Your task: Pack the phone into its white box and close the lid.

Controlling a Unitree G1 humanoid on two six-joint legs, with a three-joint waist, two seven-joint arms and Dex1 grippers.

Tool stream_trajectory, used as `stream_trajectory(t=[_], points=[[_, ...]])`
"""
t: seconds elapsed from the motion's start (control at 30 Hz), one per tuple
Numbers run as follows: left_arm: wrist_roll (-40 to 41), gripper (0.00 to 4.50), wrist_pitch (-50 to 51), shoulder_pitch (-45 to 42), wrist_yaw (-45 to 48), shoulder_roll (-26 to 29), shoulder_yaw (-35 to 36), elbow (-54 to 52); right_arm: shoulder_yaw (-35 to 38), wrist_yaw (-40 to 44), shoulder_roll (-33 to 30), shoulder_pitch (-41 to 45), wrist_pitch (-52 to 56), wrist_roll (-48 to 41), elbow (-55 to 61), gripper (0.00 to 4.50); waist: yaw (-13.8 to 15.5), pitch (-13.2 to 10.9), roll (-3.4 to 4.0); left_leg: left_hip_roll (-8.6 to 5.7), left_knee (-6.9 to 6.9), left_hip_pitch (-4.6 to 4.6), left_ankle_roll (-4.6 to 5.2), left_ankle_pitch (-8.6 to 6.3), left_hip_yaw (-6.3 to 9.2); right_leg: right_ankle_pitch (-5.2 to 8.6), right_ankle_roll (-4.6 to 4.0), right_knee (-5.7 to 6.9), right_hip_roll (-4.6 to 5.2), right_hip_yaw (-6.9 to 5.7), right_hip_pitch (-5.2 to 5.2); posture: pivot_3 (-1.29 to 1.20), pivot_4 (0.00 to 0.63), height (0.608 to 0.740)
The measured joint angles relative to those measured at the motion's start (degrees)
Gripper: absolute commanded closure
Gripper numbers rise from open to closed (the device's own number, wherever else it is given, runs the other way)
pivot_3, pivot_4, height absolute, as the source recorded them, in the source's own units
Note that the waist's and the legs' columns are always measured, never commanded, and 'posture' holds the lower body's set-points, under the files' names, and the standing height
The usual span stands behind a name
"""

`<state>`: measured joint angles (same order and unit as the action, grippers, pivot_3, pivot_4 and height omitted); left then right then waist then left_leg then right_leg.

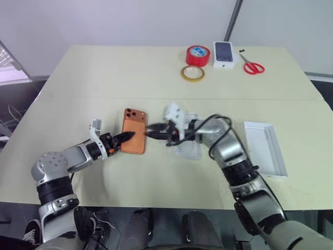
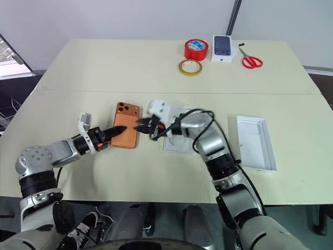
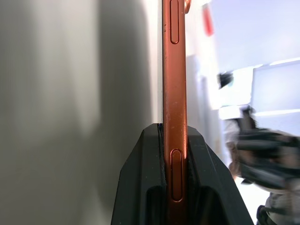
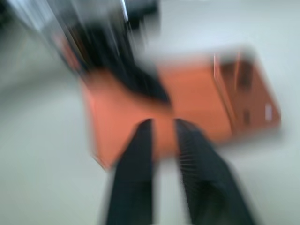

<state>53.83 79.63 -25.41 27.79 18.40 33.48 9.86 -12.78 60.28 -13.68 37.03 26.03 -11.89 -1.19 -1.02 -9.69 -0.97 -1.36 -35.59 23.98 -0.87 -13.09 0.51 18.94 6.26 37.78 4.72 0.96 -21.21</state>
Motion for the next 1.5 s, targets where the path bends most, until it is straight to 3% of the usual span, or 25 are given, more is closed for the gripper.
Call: stream_trajectory(t=[0.03, 0.23, 0.37, 0.47, 0.57, 1.5], points=[[0.7, 4.5, -0.3, 0.2, 0.2, -0.4, 0.0, -0.9, 0.0, 0.4, -1.5, -0.8, 0.0, -0.4, 1.9, 1.67, 0.0, 0.0, -0.01, 0.0, 0.01, 0.13, 0.0, 0.0, 0.0, 0.0, 0.0, -0.04, 0.0, 0.0, -0.11, 0.0, 0.15, 0.74], [3.2, 4.5, -2.8, 1.1, -0.1, -2.4, -1.0, -7.0, -1.3, 5.7, -17.7, -13.7, -7.2, 2.0, 9.1, 1.67, 0.4, 0.0, -0.03, -0.04, 0.08, 0.6, 0.18, 0.07, -0.04, -0.01, 0.02, -0.58, 0.03, -0.03, -0.24, 0.0, 0.15, 0.74], [3.6, 4.5, -3.7, 1.2, -0.7, -3.5, -2.7, -7.4, 0.4, 6.7, -24.0, -19.0, -14.1, 2.8, 10.0, 1.67, 0.1, -0.1, -0.08, 0.03, 0.21, 0.53, 0.2, 0.1, -0.04, -0.01, 0.02, -0.55, -0.08, -0.04, -0.25, 0.0, 0.15, 0.74], [3.8, 4.5, -4.2, 1.5, -0.3, -3.6, -4.1, -7.8, 0.8, 6.4, -25.2, -21.0, -17.8, 3.1, 10.0, 2.5, 0.1, -0.1, -0.07, 0.05, 0.21, 0.47, 0.16, 0.14, -0.04, -0.01, 0.02, -0.47, -0.1, -0.04, -0.23, 0.0, 0.15, 0.74], [4.7, 4.5, -4.1, 1.8, 0.5, -3.3, -5.7, -8.2, 1.1, 5.4, -25.5, -22.1, -20.2, 3.5, 10.0, 4.01, 0.4, -0.1, -0.08, 0.05, 0.06, 0.47, 0.16, 0.15, -0.02, -0.01, 0.02, -0.47, -0.09, -0.06, -0.13, 0.0, 0.15, 0.74], [9.5, 4.5, -2.5, 0.8, -3.0, -3.3, -6.4, -7.1, -0.2, 2.5, -25.0, -22.5, -25.3, 4.8, 7.7, 4.01, 0.4, -0.1, -0.08, 0.05, -0.53, 0.46, 0.19, 0.14, 0.02, -0.04, 0.01, -0.07, -0.1, -0.09, 0.0, 0.0, 0.15, 0.74]])
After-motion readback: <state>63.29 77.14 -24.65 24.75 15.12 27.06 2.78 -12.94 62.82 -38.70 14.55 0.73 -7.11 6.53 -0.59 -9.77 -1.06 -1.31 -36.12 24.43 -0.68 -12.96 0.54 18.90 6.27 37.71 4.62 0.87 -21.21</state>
